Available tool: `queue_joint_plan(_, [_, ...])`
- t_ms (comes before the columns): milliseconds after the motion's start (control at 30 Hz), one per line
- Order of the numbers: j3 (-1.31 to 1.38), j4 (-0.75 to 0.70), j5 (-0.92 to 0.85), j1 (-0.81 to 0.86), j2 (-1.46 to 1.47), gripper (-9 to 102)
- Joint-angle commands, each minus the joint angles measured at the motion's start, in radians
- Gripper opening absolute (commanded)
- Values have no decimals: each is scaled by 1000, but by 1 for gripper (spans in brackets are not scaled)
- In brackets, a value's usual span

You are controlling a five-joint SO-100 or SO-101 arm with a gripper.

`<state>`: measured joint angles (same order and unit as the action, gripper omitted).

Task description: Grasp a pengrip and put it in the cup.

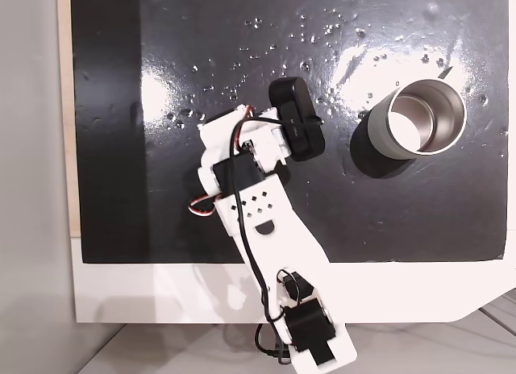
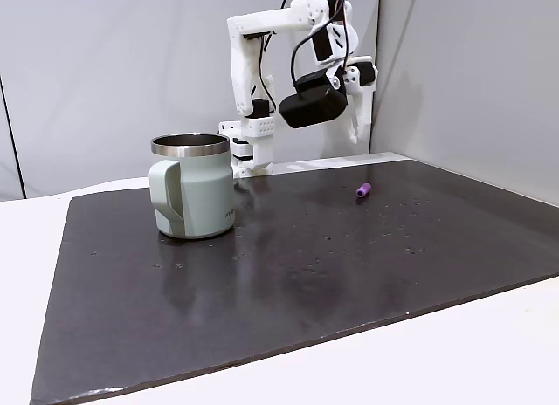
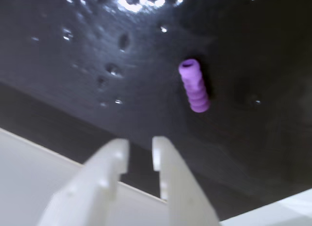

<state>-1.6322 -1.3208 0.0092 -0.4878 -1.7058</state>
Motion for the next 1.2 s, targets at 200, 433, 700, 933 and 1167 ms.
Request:
queue_joint_plan(200, [155, -86, -92, -72, 127, 17])
queue_joint_plan(433, [201, -149, -123, -110, 232, 19])
queue_joint_plan(700, [107, -61, -164, -117, 270, 18])
queue_joint_plan(933, [69, 3, -204, -130, 330, 17])
queue_joint_plan(1167, [11, 84, -229, -143, 365, 16])
